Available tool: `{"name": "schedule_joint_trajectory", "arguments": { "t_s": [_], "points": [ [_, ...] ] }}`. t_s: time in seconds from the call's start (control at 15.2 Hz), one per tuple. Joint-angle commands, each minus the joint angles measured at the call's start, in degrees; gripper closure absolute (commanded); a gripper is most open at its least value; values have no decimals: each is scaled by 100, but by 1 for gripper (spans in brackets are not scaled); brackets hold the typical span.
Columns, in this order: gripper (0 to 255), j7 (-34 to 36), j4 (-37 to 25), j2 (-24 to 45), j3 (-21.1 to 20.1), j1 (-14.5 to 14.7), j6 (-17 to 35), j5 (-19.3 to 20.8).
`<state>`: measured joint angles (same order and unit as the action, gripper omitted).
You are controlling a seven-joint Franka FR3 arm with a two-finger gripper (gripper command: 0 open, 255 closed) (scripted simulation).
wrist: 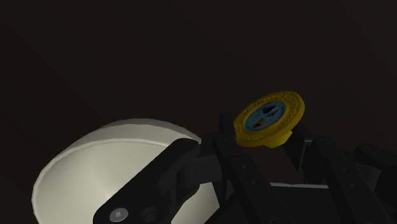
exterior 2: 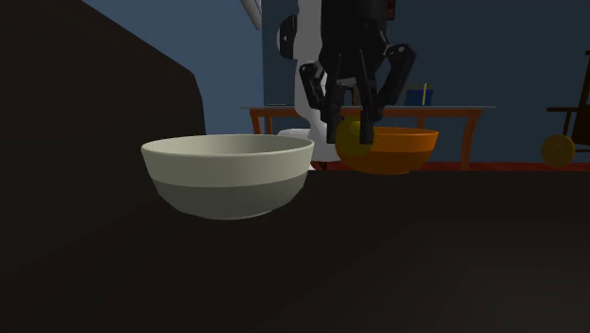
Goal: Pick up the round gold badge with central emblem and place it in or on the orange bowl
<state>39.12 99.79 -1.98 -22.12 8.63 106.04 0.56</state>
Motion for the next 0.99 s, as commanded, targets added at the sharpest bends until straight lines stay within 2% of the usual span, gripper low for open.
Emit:
{"name": "schedule_joint_trajectory", "arguments": {
  "t_s": [0.0, 0.92],
  "points": [
    [255, 13, -186, 34, -7, 6, -158, 13],
    [255, 76, -1639, 347, -52, 50, -1324, 142]
  ]
}}
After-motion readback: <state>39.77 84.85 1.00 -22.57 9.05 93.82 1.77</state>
